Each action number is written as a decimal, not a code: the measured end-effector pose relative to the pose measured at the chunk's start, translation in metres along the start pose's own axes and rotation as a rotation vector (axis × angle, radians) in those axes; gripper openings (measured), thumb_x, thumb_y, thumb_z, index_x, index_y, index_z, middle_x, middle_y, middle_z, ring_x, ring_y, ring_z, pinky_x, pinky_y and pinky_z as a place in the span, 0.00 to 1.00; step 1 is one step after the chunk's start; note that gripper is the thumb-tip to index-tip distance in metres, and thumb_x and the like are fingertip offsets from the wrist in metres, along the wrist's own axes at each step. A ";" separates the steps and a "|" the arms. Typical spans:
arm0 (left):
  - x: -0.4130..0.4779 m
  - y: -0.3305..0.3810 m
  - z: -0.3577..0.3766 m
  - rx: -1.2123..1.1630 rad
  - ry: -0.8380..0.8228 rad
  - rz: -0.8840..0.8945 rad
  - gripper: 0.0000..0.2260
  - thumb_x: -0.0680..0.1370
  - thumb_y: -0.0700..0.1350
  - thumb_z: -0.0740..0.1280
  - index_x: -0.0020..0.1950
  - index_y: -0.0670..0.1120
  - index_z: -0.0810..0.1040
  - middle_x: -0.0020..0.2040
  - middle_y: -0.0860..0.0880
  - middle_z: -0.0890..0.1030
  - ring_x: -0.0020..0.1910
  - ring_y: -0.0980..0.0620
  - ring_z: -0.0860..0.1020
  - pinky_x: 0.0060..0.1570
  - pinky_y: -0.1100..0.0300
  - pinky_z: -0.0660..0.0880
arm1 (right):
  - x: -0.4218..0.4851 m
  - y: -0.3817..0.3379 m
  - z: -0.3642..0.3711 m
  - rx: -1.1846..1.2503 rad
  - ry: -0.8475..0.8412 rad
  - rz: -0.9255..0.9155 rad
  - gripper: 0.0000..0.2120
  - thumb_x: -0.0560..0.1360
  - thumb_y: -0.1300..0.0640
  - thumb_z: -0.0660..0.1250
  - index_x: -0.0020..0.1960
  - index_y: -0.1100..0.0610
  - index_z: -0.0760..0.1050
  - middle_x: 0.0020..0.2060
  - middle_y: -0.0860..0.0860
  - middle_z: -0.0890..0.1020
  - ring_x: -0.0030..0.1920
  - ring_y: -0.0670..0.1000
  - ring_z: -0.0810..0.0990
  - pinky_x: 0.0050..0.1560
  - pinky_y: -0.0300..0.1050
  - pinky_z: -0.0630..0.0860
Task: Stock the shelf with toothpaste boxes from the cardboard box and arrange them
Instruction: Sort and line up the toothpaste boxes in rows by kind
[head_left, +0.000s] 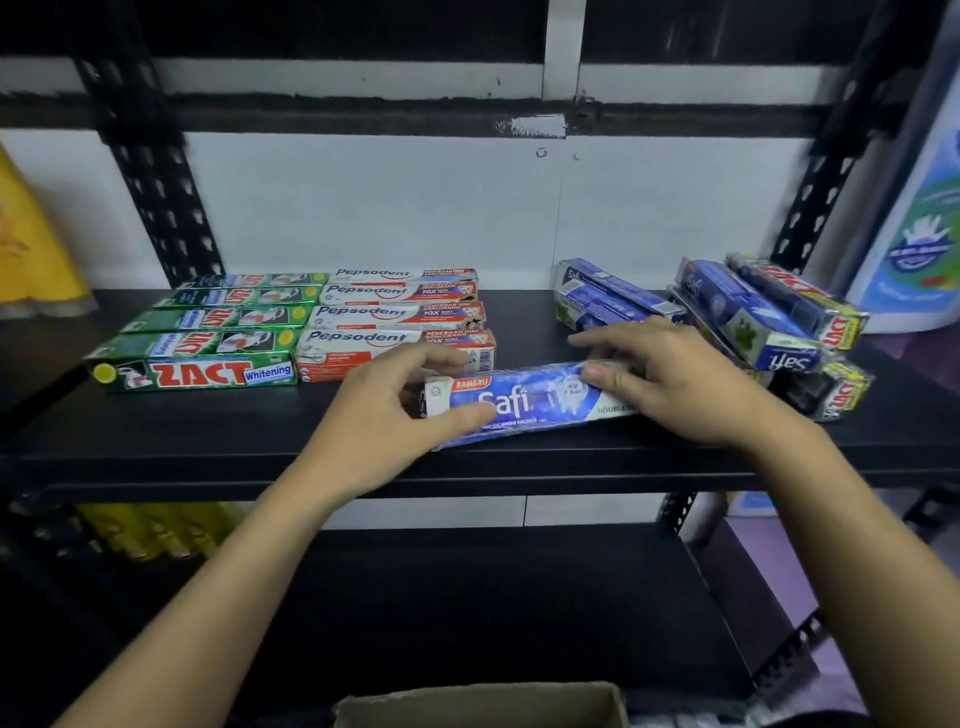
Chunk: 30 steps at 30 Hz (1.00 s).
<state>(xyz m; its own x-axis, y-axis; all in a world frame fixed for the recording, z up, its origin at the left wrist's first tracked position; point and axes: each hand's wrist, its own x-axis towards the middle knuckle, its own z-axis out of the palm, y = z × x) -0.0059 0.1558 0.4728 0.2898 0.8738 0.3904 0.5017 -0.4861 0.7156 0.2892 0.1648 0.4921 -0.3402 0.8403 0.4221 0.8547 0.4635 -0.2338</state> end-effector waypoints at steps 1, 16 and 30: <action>0.001 -0.001 0.000 0.086 -0.020 0.023 0.26 0.65 0.65 0.72 0.60 0.58 0.78 0.55 0.63 0.80 0.56 0.65 0.77 0.48 0.64 0.77 | 0.003 0.001 0.000 0.011 -0.019 0.024 0.16 0.78 0.42 0.62 0.64 0.44 0.75 0.49 0.39 0.81 0.52 0.44 0.78 0.60 0.53 0.73; 0.065 -0.038 -0.021 0.485 0.251 0.192 0.17 0.78 0.62 0.60 0.56 0.53 0.80 0.54 0.55 0.82 0.57 0.51 0.77 0.60 0.50 0.69 | 0.059 0.009 -0.030 0.017 0.104 0.188 0.02 0.75 0.53 0.70 0.45 0.48 0.81 0.39 0.43 0.82 0.42 0.48 0.80 0.43 0.39 0.70; 0.077 -0.065 -0.008 0.731 0.126 0.163 0.26 0.81 0.59 0.46 0.66 0.53 0.79 0.67 0.54 0.77 0.68 0.52 0.74 0.67 0.53 0.63 | 0.171 0.078 -0.010 -0.318 -0.252 0.489 0.19 0.76 0.49 0.70 0.62 0.58 0.79 0.57 0.55 0.80 0.53 0.57 0.78 0.51 0.45 0.73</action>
<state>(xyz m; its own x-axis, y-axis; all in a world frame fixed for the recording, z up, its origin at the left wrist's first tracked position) -0.0228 0.2548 0.4612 0.3332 0.7634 0.5534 0.8857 -0.4546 0.0938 0.3021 0.3419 0.5550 0.0699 0.9921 0.1040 0.9962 -0.0639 -0.0595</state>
